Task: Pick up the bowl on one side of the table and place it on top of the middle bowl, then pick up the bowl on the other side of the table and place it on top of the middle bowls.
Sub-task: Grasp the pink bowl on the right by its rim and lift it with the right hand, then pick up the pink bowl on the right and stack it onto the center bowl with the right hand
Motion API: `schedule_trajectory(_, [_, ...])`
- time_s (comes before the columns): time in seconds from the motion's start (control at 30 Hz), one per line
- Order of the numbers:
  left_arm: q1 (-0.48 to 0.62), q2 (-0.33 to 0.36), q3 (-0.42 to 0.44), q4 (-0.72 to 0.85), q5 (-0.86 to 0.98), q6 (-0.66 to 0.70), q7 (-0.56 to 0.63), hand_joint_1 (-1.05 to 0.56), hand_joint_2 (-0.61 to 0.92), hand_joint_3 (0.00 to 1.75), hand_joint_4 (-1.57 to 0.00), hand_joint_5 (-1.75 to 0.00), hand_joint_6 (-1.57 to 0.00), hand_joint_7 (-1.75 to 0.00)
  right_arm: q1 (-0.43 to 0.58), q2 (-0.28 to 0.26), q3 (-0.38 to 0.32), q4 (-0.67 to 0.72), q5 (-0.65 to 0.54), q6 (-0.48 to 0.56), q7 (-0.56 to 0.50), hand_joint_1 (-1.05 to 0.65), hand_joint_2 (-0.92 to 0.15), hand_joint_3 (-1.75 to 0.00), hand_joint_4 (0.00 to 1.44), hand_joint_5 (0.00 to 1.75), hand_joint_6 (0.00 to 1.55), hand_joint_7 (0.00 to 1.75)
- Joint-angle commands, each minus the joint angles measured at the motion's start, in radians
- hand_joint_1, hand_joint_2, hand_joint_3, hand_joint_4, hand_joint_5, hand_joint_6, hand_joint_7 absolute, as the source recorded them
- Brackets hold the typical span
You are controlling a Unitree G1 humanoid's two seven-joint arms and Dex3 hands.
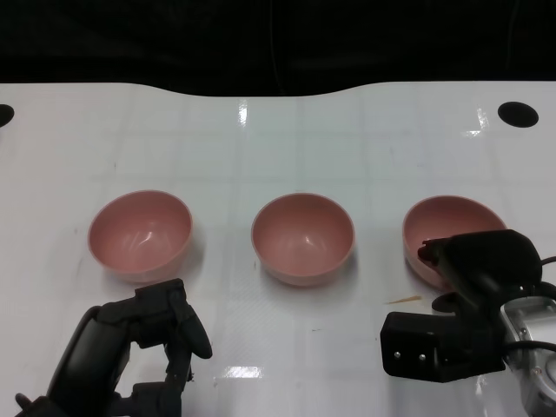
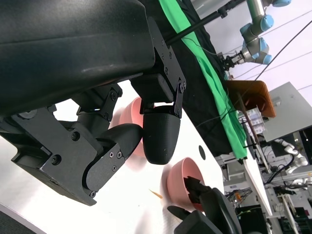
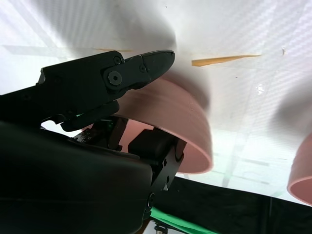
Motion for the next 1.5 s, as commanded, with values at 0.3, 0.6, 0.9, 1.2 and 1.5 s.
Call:
schedule_trajectory(0.3, [-0.007,-0.008,-0.001,-0.025,0.022,0.03,0.02,-0.12,0.36,1.45,-0.81,-1.72,-0.82,-1.5,-0.058,-0.038,-0.012,0.104,0.099,-0.181,-0.187,-0.24,-0.92,-0.14,0.86,1.75,1.08,0.03])
schedule_trajectory(0.6, [0.025,-0.01,0.008,-0.047,0.011,0.03,0.018,-0.13,0.36,1.44,-0.81,-1.72,-0.82,-1.49,-0.062,-0.027,-0.017,0.067,0.104,-0.173,-0.27,-0.27,-0.82,-0.32,0.91,1.75,0.83,1.15])
schedule_trajectory(0.9, [0.032,-0.005,0.007,-0.044,0.003,0.013,0.01,-0.11,0.36,1.45,-0.8,-1.73,-0.8,-1.51,-0.05,-0.016,-0.04,-0.08,0.124,-0.166,-0.281,-0.27,-0.71,-0.54,0.93,1.75,0.7,1.6])
schedule_trajectory(1.2, [0.034,-0.003,0.003,-0.035,0.007,0.009,0.012,-0.12,0.35,1.46,-0.81,-1.73,-0.82,-1.51,-0.069,0.015,-0.034,-0.163,0.159,-0.207,-0.253,-0.23,-0.41,-1.07,0.96,1.75,0.83,1.48])
schedule_trajectory(1.5, [0.034,0.002,0.004,-0.033,0.012,-0.001,0.011,-0.12,0.35,1.46,-0.8,-1.72,-0.82,-1.51,-0.089,0.057,-0.009,-0.208,0.171,-0.283,-0.231,-0.21,-0.32,-1.25,1.01,1.75,0.74,1.74])
